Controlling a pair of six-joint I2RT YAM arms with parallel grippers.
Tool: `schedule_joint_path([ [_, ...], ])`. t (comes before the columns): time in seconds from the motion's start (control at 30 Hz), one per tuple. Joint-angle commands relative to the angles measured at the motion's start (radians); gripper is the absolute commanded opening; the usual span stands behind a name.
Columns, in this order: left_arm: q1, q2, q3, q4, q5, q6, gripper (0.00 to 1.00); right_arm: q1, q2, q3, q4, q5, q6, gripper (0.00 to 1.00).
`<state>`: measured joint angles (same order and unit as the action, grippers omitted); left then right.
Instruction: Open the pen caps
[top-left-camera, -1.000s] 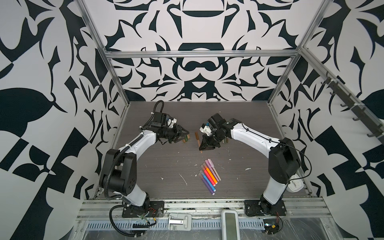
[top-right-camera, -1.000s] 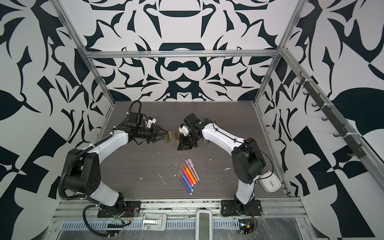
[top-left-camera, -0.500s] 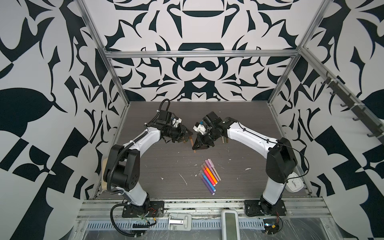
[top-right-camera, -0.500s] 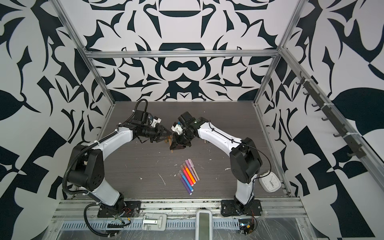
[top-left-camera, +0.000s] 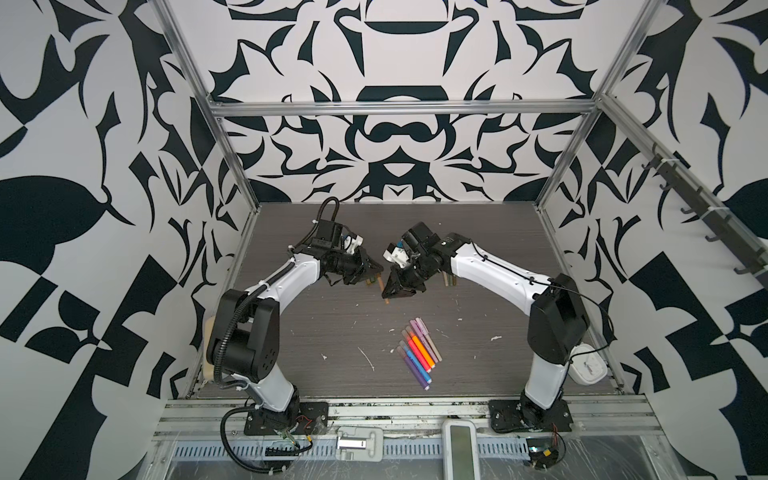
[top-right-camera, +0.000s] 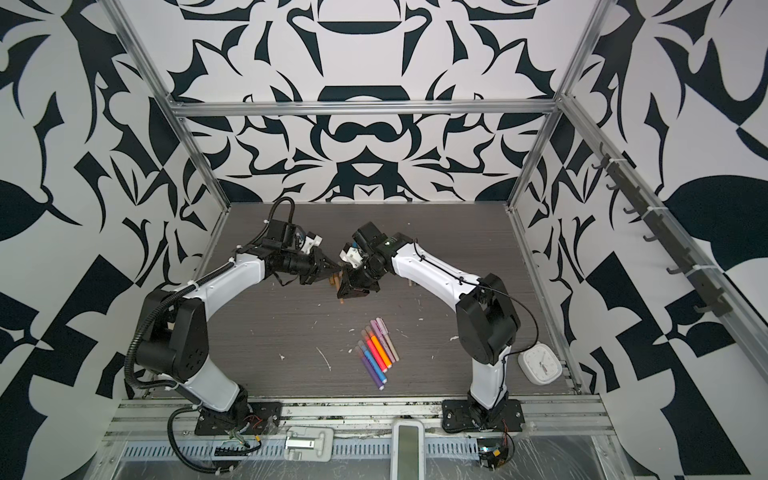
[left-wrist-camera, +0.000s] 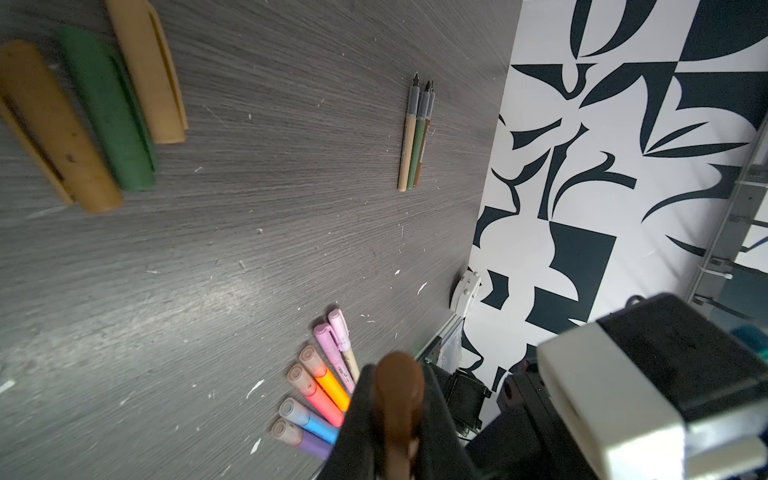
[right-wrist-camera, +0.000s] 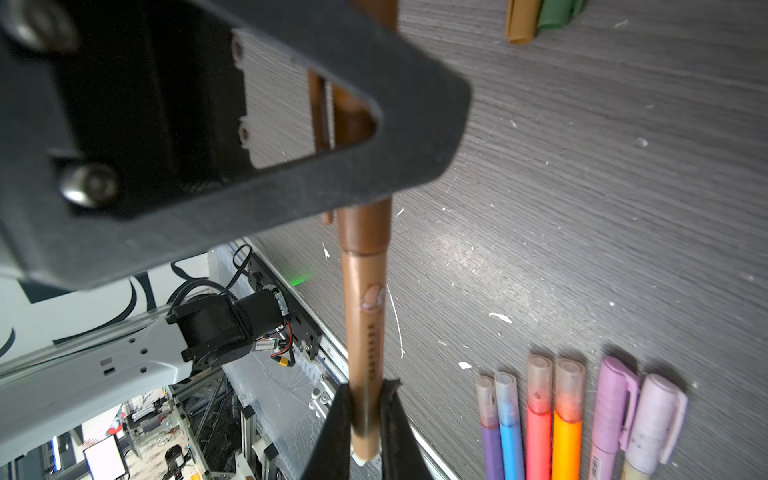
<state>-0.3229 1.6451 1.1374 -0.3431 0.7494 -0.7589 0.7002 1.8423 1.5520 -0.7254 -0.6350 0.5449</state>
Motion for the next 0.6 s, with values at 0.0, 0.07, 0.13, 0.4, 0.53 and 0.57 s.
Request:
schedule_joint_path([
  [0.0,-0.002,-0.002,0.017,-0.043,0.013,0.026,0.00,-0.008,-0.052,0.061,-0.012,0.125,-0.022,0.18],
  [0.07,-0.002,-0.002,0.014,-0.043,0.006,0.024,0.00,-0.008,-0.063,0.052,-0.001,0.145,-0.022,0.20],
  [0.13,-0.002,-0.004,0.008,-0.039,-0.002,0.022,0.00,-0.008,-0.083,0.032,0.030,0.162,-0.009,0.21],
  [0.4,-0.002,-0.004,-0.027,0.030,-0.002,-0.032,0.00,0.003,-0.109,-0.024,0.104,0.124,-0.002,0.36],
  [0.53,-0.002,-0.005,-0.028,0.031,-0.004,-0.033,0.00,0.008,-0.084,-0.010,0.102,0.129,0.025,0.35],
  [0.57,-0.002,-0.005,-0.030,0.031,-0.004,-0.033,0.00,0.011,-0.074,-0.003,0.100,0.128,0.026,0.34],
])
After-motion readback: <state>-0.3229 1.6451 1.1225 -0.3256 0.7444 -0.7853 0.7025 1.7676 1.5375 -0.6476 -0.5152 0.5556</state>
